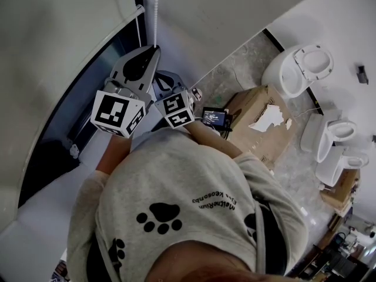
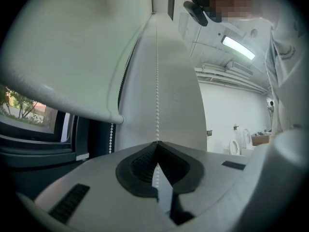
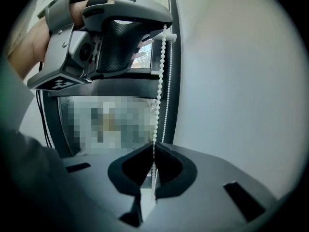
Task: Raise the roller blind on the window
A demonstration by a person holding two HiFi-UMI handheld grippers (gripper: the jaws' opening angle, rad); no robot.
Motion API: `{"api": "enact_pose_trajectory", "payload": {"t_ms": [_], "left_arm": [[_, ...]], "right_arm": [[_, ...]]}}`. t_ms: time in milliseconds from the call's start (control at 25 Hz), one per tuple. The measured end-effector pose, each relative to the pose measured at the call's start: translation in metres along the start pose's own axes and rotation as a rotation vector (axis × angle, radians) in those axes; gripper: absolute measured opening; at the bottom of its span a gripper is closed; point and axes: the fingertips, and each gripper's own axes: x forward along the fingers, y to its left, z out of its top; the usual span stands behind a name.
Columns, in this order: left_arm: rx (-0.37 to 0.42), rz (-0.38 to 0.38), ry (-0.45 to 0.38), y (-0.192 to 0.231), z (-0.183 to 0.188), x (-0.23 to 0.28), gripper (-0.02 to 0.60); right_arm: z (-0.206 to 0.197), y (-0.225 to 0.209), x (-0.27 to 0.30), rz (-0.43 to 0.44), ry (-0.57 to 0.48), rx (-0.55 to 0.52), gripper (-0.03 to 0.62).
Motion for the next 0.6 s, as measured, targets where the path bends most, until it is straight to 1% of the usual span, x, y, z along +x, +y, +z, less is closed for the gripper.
{"api": "enact_pose_trajectory", "payload": {"t_ms": [240,480,600], "left_arm": [[-0.024,-0.005,0.012,0.001,-0.015,0.000,0.009],[-0.077,0.003,0.042,0.004,-0.042,-0.003,0.009],[-0.095,0.000,0.057,0.002,-0.054,-0.004,0.009]], "right_arm": [[-0.014,-0.001,0.003,0.004,0.038,0.009,0.011],[-0.041,0.003,0.008,0.029,0.127,0.030,0.011],[-0.051,0.003,0.012,0.040,0.151,0.043,0.011]]}}
